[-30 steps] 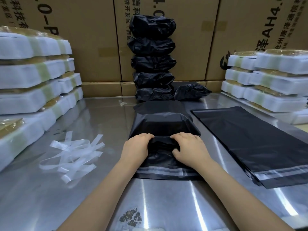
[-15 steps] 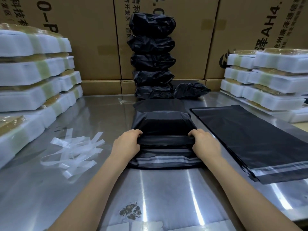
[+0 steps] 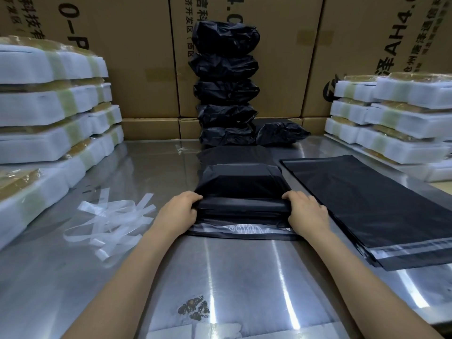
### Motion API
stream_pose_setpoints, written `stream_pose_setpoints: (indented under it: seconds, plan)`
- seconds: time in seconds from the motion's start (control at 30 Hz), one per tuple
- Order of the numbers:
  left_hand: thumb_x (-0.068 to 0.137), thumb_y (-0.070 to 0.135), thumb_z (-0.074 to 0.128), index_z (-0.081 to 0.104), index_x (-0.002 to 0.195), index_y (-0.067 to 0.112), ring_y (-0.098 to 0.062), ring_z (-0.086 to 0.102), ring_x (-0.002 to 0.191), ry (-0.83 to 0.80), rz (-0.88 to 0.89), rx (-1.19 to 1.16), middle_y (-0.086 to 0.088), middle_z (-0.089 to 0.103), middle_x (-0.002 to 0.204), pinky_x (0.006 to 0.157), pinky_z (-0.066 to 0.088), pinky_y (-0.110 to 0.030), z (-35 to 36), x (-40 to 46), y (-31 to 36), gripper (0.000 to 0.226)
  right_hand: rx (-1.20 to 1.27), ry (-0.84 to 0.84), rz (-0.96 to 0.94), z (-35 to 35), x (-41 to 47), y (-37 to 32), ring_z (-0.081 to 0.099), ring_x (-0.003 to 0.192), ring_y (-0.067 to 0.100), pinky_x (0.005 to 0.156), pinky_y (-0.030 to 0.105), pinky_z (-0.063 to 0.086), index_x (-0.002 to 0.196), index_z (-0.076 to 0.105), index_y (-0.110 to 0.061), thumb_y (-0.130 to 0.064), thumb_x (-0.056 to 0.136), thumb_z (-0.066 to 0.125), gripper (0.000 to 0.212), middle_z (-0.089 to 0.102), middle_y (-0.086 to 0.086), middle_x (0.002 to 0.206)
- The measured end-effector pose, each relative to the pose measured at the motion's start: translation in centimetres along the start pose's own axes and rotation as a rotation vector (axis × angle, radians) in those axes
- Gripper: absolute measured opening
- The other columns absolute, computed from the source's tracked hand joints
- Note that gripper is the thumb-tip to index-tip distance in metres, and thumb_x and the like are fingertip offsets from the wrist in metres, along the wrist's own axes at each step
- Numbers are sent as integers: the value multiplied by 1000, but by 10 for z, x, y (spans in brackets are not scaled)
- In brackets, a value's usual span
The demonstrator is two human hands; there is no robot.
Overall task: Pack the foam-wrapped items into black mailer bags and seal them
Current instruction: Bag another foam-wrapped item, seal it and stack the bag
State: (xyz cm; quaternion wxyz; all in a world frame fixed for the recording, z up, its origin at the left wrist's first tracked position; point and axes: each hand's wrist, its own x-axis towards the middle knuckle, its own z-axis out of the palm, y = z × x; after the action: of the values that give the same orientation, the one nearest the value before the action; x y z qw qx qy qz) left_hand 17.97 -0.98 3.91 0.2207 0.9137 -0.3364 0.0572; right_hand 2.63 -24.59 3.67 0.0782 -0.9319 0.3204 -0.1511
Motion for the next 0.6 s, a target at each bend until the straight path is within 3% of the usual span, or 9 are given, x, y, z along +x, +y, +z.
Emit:
stream_pose_setpoints:
  seconds: [0.2, 0.33, 0.47, 0.6]
  plan:
    - [87, -5, 43, 53, 135, 16, -18, 42, 132, -72, 61, -30, 0, 48, 143, 107, 28, -22, -8, 5, -14, 53, 50, -51, -15, -3, 3, 1, 38, 129, 19, 107, 43, 27, 139, 40, -30, 1, 88, 41, 59, 44, -5, 139]
    - [91, -1, 44, 48, 138, 19, -16, 36, 136, -171, 94, -65, 3, 43, 146, 106, 23, -19, -12, 9, -22, 51, 54, -131, -51, -7, 5, 8, 29, 138, 14, 115, 53, 12, 143, 37, -33, 3, 88, 39, 65, 37, -8, 147]
    - [94, 10, 48, 46, 140, 25, -9, 13, 145, -271, 32, -272, 5, 42, 146, 111, 16, -22, -15, 9, -32, 48, 71, -239, -65, -10, 5, 19, 11, 146, 13, 115, 55, 1, 147, 29, -36, 2, 90, 35, 69, 26, -13, 155]
    - [73, 42, 50, 45, 138, 33, -3, 9, 144, -404, -62, -372, 16, 35, 146, 117, 8, -30, -21, 2, -26, 66, 169, -313, -2, -12, -1, 18, 5, 148, 14, 118, 50, -2, 148, 29, -34, -1, 92, 31, 65, 24, -7, 157]
